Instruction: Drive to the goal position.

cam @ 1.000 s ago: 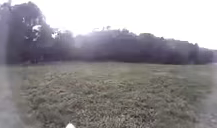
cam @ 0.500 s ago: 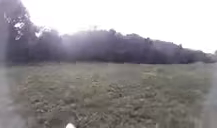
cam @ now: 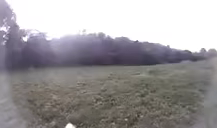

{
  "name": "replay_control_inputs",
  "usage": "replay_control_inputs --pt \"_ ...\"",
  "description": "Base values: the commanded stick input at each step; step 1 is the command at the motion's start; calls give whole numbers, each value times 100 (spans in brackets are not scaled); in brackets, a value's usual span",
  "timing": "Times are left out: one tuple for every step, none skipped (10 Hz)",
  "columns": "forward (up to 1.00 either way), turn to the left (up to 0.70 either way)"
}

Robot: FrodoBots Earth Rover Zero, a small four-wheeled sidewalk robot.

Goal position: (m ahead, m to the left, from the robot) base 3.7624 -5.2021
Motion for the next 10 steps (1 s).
replay_control_inputs --pt "70 -34" --pt "70 -34" --pt "70 -34" --pt "70 -34" --pt "70 -34" --pt "70 -34" --pt "70 -34" --pt "70 -34" --pt "70 -34" --pt "70 -34"
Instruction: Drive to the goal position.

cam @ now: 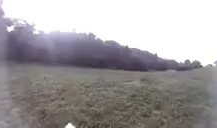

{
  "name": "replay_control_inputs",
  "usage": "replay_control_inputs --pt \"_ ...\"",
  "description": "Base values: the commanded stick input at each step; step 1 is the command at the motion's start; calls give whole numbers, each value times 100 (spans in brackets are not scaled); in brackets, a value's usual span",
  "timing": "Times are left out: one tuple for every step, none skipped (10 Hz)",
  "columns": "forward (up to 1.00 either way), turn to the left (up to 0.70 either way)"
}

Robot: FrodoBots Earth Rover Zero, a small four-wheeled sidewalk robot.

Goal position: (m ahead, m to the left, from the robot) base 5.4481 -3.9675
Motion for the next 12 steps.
replay_control_inputs --pt "70 -34" --pt "70 -34" --pt "70 -34" --pt "70 -34" --pt "70 -34" --pt "70 -34" --pt "70 -34" --pt "70 -34" --pt "70 -34" --pt "70 -34" --pt "70 -34" --pt "70 -34"
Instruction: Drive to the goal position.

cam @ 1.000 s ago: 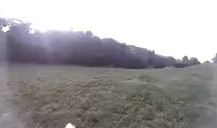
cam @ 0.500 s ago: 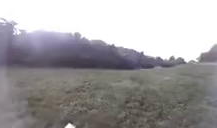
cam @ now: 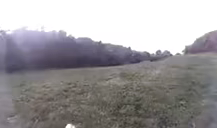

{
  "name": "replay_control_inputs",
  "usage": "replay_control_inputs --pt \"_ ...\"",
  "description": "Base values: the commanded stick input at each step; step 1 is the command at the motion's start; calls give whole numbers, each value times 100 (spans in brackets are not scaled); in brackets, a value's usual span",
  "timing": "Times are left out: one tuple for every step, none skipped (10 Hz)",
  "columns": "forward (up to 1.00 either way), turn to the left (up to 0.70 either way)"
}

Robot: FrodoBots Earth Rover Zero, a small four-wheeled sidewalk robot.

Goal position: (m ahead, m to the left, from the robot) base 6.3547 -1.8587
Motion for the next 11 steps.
replay_control_inputs --pt "70 -34" --pt "70 -34" --pt "70 -34" --pt "70 -34" --pt "70 -29" --pt "70 -15" --pt "70 -6" --pt "70 0" --pt "70 0" --pt "70 0" --pt "70 0"
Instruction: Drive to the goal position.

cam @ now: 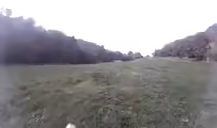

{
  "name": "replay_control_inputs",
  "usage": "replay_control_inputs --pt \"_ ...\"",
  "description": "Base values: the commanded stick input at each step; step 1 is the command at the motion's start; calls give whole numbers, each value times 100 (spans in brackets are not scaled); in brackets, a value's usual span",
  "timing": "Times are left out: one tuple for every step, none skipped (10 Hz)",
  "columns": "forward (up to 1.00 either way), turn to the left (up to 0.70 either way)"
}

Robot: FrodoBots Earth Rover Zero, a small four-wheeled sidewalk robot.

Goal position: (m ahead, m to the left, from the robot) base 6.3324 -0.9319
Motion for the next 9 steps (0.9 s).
replay_control_inputs --pt "70 0" --pt "70 0" --pt "70 0" --pt "70 0" --pt "70 0" --pt "70 0" --pt "70 0" --pt "70 0" --pt "70 0"
